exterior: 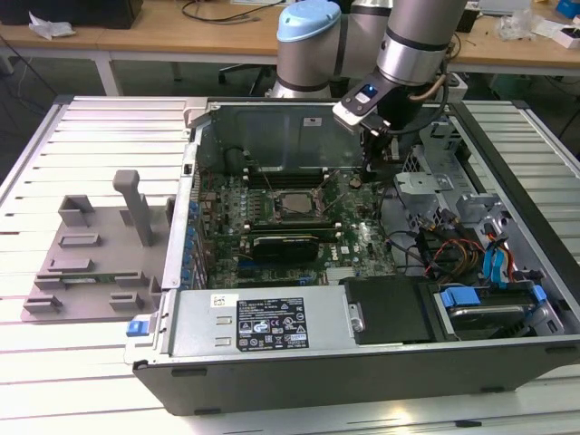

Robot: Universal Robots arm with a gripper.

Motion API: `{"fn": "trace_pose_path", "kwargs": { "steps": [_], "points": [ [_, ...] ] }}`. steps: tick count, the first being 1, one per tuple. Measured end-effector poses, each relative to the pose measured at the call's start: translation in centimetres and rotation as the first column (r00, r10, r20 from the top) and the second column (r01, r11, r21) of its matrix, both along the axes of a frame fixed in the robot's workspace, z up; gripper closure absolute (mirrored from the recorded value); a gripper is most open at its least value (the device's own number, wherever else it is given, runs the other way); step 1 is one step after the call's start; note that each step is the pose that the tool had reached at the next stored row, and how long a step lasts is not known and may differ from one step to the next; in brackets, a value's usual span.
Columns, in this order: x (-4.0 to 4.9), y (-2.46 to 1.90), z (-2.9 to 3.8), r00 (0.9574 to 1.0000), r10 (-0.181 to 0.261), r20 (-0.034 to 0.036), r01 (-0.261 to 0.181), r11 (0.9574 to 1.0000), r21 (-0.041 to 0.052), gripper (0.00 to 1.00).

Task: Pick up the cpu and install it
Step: 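Close the cpu cover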

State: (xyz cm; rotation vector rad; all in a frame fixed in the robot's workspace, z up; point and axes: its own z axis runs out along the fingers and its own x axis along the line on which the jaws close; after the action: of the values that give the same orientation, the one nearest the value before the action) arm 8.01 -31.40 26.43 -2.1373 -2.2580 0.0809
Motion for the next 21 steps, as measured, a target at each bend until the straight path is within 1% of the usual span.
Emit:
{"fn": "trace_pose_path", "kwargs": {
  "steps": [11, 17, 21],
  "points": [
    [-0.09, 0.01, -0.07, 1.0000, 0.000, 0.0001, 0.000, 1.0000, 0.0004, 0.89],
    [-1.02, 0.00, -0.23, 1.0000, 0.000, 0.0000, 0.000, 1.0000, 0.0002, 0.89],
    [-1.53, 0.01, -0.66, 1.0000, 0.000, 0.0000, 0.000, 1.0000, 0.0002, 0.89]
  ]
}}
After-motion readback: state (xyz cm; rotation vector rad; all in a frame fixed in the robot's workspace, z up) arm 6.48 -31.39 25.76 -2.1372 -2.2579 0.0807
